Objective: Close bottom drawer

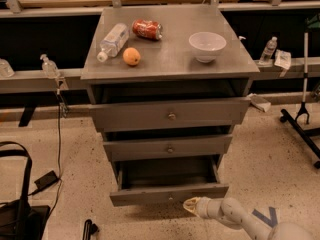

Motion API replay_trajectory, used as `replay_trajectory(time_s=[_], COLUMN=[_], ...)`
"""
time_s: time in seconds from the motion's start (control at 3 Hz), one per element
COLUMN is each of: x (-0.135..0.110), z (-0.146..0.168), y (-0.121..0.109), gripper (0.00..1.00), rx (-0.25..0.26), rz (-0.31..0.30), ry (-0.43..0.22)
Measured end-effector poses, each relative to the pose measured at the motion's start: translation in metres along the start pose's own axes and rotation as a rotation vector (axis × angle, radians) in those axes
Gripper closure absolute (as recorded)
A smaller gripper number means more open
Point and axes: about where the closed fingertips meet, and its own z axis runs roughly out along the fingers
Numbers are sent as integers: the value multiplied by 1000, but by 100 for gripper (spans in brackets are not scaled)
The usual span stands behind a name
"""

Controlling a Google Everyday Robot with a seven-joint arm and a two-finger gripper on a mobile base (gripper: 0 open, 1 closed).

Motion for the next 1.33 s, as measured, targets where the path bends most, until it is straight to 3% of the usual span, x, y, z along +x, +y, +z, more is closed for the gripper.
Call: replay_trajectory(time_s=[0.33,0.67,1.0,1.33], x=[0,-3,-3,-7], z=[24,46,45,38], y=[-9,-33,-36,-73], gripper=[100,100,100,100], rx=[-4,24,32,110], rz=[16,21,18,-5], ry=[-23,-45,-46,-53])
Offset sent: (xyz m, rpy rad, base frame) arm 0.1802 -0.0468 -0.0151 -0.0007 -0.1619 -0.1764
